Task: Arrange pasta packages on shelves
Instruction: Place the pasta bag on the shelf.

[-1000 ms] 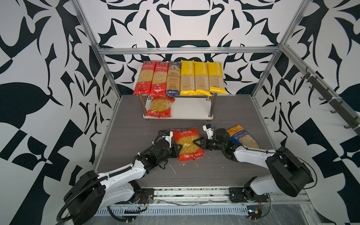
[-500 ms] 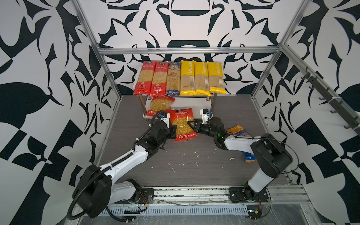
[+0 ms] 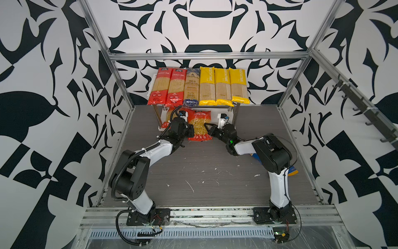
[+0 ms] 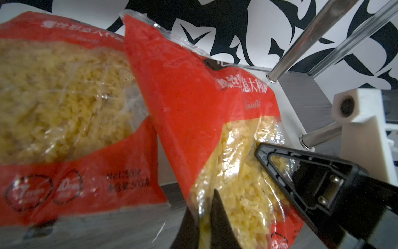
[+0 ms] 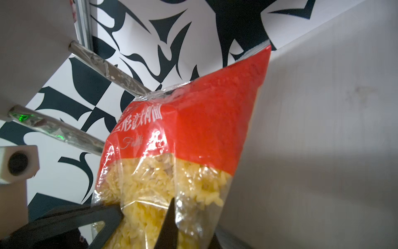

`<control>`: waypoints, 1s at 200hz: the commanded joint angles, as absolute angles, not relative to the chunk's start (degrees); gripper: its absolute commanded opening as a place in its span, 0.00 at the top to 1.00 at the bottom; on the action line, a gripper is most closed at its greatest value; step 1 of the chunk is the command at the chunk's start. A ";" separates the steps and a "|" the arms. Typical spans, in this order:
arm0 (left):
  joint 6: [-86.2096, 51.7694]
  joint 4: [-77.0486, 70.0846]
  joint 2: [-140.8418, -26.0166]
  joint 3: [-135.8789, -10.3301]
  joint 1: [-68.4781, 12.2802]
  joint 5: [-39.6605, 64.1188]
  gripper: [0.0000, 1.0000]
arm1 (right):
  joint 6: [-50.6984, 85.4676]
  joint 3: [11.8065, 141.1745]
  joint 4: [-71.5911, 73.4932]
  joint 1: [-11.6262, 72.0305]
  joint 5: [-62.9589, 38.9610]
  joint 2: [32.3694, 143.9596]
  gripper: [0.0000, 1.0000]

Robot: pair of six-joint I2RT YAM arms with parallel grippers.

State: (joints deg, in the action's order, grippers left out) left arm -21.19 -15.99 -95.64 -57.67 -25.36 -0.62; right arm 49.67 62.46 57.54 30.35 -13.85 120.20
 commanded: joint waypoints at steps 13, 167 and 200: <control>-19.91 -21.13 -100.30 -65.07 -23.49 1.37 0.97 | 49.37 70.26 61.54 29.48 -10.55 120.54 1.00; -19.10 -13.62 -102.74 -68.42 -20.39 -3.65 0.58 | 48.77 78.47 40.35 29.45 -10.17 123.60 0.40; -20.67 -13.97 -99.18 -64.89 -20.48 -3.99 0.47 | 46.64 75.51 35.63 29.43 -9.47 119.58 0.32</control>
State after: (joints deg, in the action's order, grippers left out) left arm -19.44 -14.11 -103.57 -66.98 -20.71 -2.98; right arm 49.04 77.32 38.81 29.04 -10.59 124.77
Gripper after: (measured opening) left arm 0.511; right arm 0.656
